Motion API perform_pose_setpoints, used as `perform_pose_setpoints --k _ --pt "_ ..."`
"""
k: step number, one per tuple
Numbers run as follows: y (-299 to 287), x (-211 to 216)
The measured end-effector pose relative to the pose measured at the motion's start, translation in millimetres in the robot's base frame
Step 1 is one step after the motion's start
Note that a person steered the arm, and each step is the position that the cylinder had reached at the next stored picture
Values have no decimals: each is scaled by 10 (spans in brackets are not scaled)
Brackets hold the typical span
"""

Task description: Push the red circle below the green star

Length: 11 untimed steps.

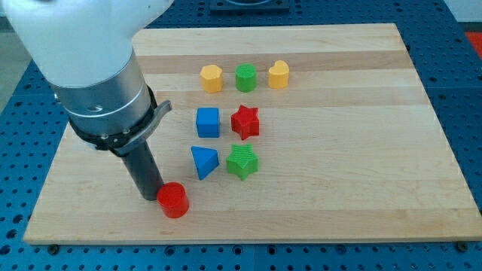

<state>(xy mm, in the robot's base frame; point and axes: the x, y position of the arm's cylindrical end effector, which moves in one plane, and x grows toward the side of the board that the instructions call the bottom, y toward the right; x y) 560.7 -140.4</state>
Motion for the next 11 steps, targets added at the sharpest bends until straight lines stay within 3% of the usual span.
perform_pose_setpoints --k 3,6,8,11 --pt "-49 278" --pt "299 278" --pt "71 285" --pt "180 122"
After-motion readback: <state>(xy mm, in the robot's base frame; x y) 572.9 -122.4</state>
